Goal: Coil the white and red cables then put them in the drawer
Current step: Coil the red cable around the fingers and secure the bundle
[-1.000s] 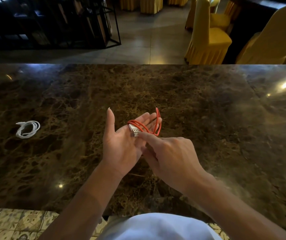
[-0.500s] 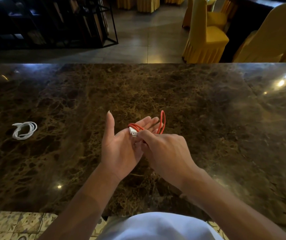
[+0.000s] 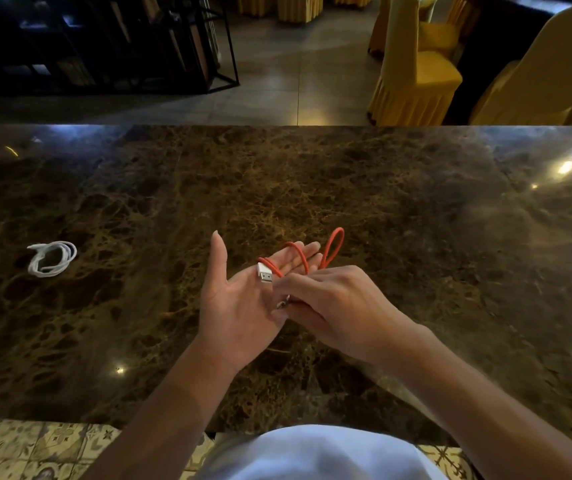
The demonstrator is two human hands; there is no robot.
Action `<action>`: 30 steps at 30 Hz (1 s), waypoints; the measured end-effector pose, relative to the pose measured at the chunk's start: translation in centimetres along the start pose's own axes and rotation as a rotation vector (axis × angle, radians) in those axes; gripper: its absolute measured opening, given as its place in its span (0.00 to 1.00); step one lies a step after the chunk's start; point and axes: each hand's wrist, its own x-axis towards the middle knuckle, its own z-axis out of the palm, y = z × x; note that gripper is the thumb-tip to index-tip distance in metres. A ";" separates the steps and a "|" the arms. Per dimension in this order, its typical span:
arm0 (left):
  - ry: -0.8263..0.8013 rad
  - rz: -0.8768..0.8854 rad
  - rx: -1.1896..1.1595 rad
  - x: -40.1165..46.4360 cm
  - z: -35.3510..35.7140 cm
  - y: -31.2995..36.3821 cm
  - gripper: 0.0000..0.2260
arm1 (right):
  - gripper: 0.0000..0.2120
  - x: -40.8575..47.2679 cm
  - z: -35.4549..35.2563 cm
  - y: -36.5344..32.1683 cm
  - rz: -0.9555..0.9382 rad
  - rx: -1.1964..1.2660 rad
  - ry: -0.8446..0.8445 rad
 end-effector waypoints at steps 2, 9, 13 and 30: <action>-0.012 -0.010 -0.019 -0.1 0.0 -0.1 0.50 | 0.05 -0.3 -0.1 0.0 -0.022 0.052 0.009; -0.016 0.019 0.009 -0.5 1.0 0.0 0.48 | 0.07 -1.2 -0.4 -0.7 -0.081 0.176 0.063; 0.019 0.071 0.191 -0.7 1.6 -0.3 0.39 | 0.06 -1.4 -0.3 -0.6 -0.087 0.205 0.056; 0.067 0.189 0.155 -1.0 1.1 0.6 0.30 | 0.08 -2.0 -0.4 4.0 0.439 0.307 0.424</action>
